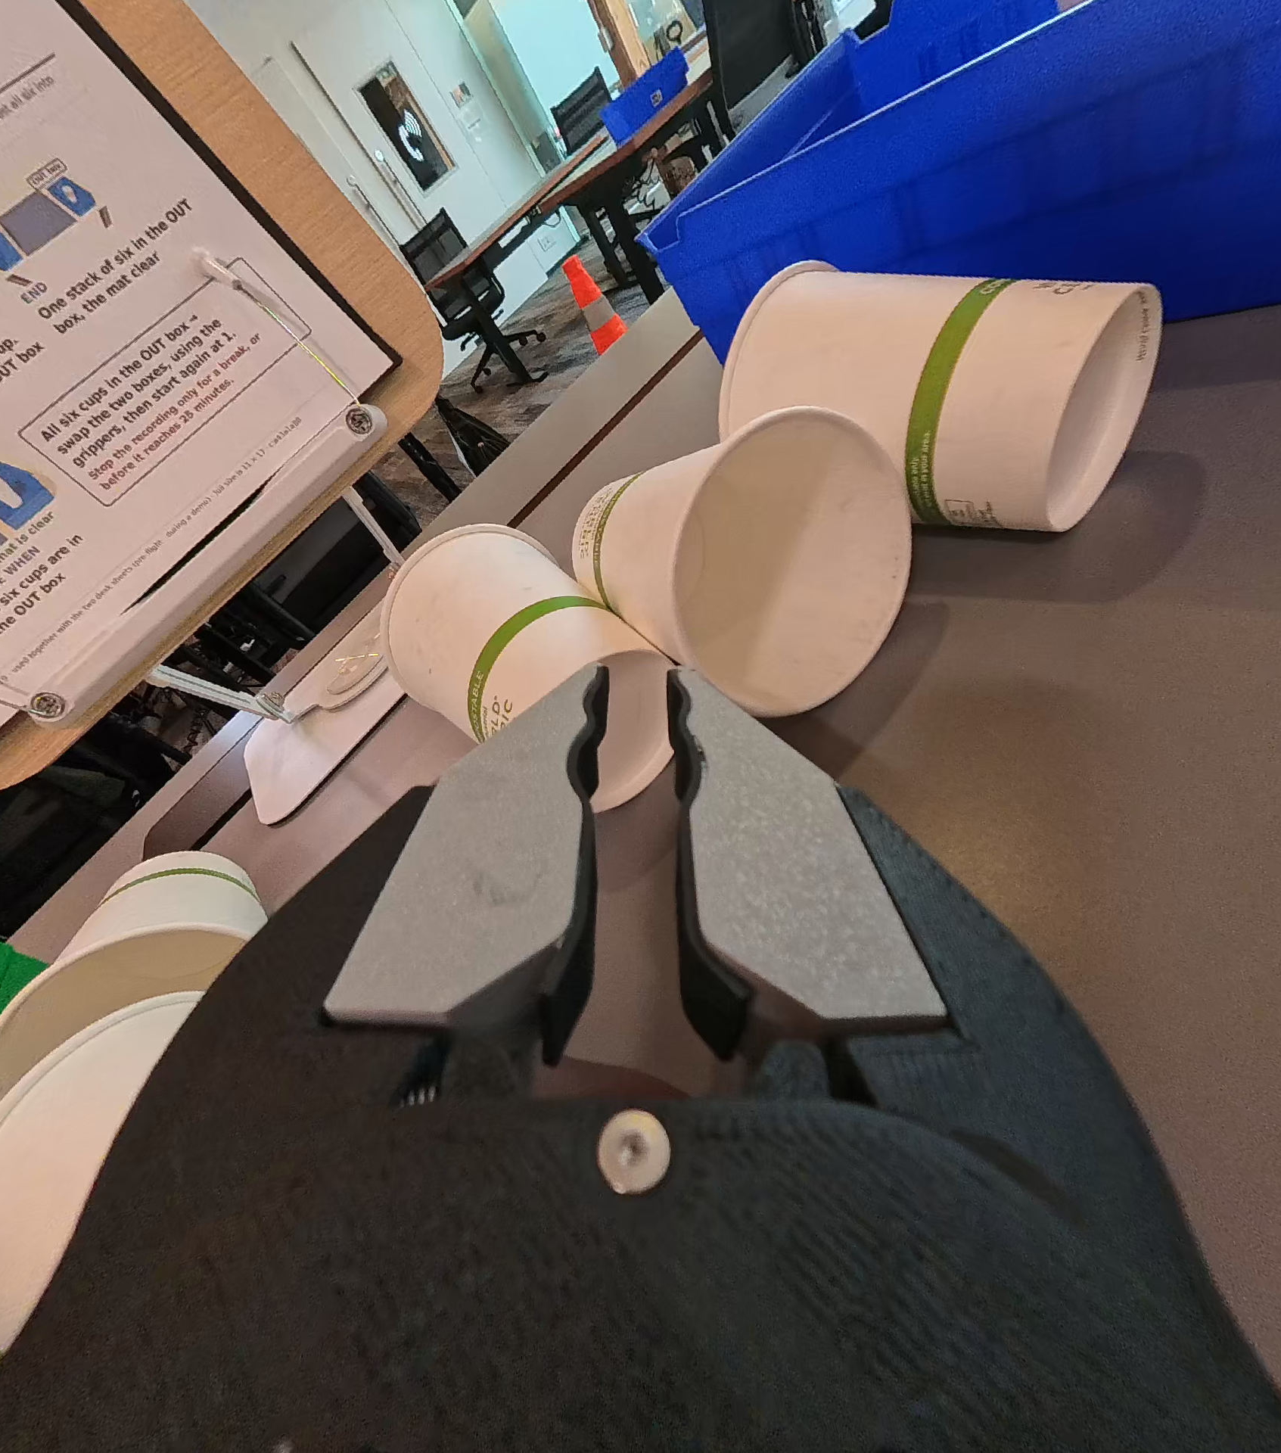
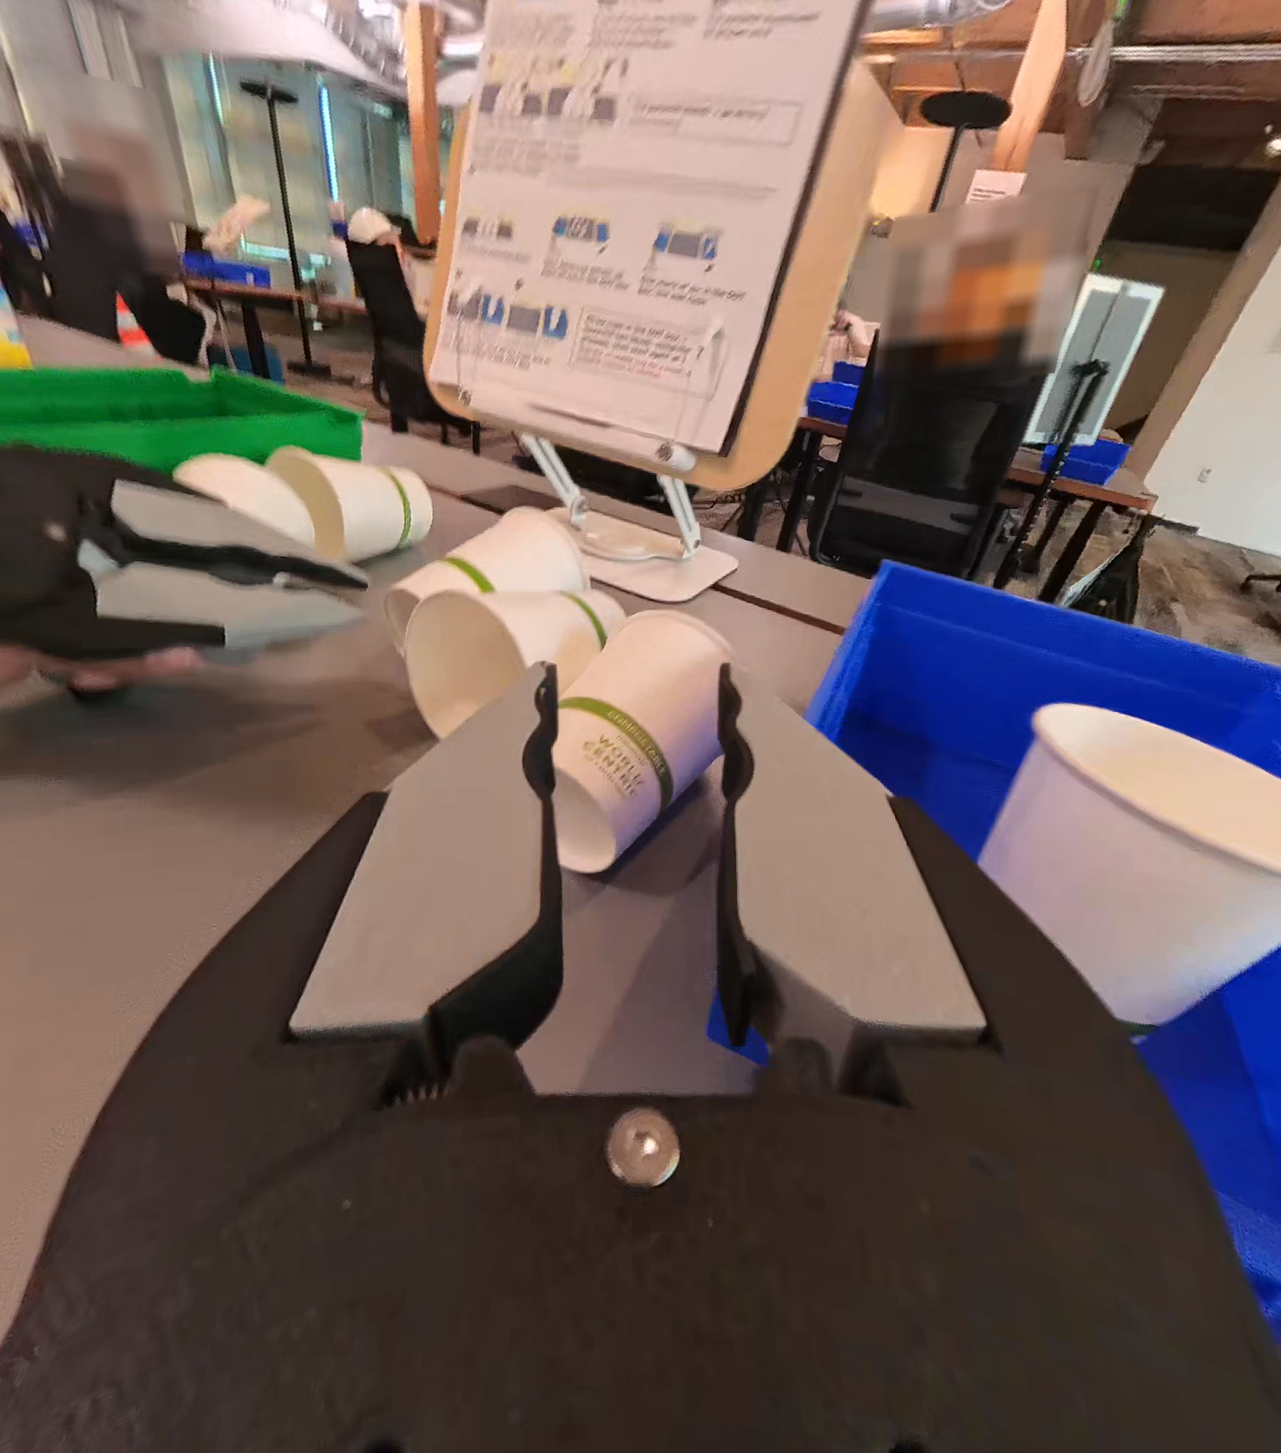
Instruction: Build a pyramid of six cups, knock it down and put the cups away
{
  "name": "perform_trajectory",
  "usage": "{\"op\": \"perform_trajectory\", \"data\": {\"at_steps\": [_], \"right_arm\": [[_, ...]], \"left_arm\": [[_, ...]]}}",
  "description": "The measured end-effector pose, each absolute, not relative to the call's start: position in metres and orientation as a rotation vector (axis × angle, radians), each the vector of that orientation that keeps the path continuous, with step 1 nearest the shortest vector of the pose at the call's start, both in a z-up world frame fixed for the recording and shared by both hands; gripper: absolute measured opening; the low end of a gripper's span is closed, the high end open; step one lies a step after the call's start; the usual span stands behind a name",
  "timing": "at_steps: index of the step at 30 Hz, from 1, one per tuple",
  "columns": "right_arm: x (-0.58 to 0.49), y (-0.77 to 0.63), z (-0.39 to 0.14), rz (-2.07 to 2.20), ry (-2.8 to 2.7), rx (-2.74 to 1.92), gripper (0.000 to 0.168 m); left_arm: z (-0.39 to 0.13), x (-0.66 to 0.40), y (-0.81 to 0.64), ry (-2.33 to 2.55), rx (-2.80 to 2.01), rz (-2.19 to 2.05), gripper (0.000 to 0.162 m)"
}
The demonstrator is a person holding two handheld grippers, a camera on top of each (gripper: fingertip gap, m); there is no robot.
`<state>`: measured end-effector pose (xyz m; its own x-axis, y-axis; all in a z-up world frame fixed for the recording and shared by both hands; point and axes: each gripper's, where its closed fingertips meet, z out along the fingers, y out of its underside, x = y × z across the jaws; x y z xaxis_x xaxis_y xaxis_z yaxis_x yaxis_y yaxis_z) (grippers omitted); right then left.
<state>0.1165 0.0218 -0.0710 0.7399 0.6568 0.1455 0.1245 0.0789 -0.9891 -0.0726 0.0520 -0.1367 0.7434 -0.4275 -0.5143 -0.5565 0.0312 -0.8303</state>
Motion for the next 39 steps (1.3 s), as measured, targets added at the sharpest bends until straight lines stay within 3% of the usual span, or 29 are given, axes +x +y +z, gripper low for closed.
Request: {"op": "perform_trajectory", "data": {"at_steps": [1, 4, 7, 17, 22, 31, 39], "right_arm": [[0.109, 0.020, -0.078, 0.423, -0.708, -1.451, 0.035], [0.088, 0.010, -0.097, 0.391, -0.847, -1.443, 0.018], [0.084, 0.011, -0.104, 0.349, -0.871, -1.456, 0.026], [0.086, 0.020, -0.122, 0.299, -0.905, -1.542, 0.028], [0.082, 0.021, -0.122, 0.294, -0.902, -1.524, 0.006], [0.082, 0.030, -0.128, 0.164, -0.910, -1.507, 0.017], [0.086, 0.046, -0.149, -0.162, -0.995, -1.536, 0.006]], "left_arm": [[-0.137, -0.073, 0.052, 0.813, -1.593, 0.118, 0.011], [-0.137, -0.072, 0.052, 0.815, -1.592, 0.119, 0.012], [-0.138, -0.072, 0.052, 0.821, -1.592, 0.126, 0.012], [-0.138, -0.072, 0.052, 0.821, -1.591, 0.130, 0.011], [-0.138, -0.072, 0.052, 0.820, -1.590, 0.131, 0.011], [-0.138, -0.072, 0.052, 0.823, -1.591, 0.129, 0.011], [-0.139, -0.071, 0.052, 0.827, -1.594, 0.131, 0.011]]}}
